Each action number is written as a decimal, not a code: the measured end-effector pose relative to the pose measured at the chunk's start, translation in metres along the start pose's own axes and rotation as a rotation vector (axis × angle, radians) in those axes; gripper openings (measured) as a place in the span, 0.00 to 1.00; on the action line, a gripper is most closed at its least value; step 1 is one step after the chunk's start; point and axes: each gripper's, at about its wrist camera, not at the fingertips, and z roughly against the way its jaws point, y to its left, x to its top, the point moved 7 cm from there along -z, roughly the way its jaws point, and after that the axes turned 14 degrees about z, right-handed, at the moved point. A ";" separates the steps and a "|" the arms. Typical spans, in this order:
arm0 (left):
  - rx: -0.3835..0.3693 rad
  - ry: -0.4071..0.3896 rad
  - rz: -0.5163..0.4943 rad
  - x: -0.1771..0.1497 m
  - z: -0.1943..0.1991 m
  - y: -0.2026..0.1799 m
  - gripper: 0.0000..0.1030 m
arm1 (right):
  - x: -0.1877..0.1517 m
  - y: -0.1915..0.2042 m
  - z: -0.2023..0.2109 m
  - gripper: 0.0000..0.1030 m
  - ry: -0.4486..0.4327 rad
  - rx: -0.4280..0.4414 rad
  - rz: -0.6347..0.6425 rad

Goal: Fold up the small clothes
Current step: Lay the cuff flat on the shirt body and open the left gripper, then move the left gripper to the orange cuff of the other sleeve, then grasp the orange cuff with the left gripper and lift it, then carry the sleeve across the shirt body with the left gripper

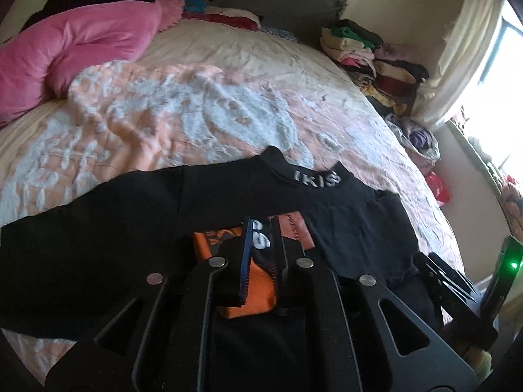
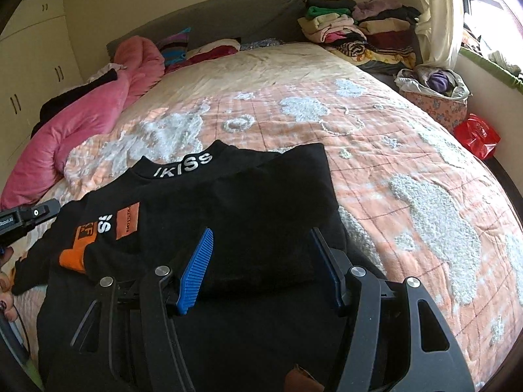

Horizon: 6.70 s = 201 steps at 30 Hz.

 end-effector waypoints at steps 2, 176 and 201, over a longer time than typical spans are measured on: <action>-0.019 0.038 -0.009 -0.007 -0.008 -0.004 0.11 | -0.001 0.001 -0.005 0.57 0.015 0.003 0.003; 0.052 -0.608 0.329 0.039 0.169 0.147 0.03 | 0.034 0.153 0.069 0.95 -0.148 0.369 0.122; -0.131 -0.395 0.104 0.018 0.117 0.005 0.03 | 0.019 0.037 0.094 0.95 -0.191 0.178 -0.060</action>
